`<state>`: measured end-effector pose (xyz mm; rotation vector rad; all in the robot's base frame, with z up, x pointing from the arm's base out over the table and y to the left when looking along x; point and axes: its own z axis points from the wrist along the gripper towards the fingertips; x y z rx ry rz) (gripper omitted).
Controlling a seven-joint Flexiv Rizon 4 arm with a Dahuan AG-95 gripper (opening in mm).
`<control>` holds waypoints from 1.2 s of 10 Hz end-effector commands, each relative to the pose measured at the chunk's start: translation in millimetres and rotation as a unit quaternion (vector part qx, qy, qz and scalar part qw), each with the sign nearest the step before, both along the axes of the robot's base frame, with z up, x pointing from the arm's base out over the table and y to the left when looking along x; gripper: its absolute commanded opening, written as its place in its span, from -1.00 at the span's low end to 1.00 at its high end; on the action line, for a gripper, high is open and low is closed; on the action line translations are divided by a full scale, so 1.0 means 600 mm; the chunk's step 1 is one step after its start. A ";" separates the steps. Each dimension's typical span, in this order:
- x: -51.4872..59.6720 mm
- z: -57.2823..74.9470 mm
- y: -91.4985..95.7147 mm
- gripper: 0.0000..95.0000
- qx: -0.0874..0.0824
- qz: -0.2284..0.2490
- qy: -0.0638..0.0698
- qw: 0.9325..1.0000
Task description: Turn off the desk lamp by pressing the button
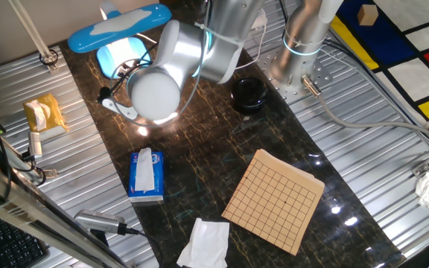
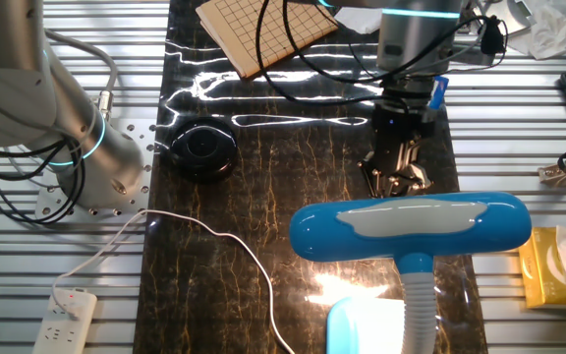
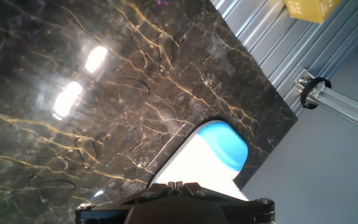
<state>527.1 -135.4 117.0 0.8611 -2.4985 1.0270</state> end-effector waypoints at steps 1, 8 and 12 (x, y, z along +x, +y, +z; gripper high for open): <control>0.002 -0.001 0.001 -1.00 -0.004 -0.002 0.000 1.000; -0.002 -0.025 -0.033 -1.00 -0.006 0.002 -0.008 1.000; -0.003 -0.044 -0.061 -1.00 -0.010 0.008 -0.009 1.000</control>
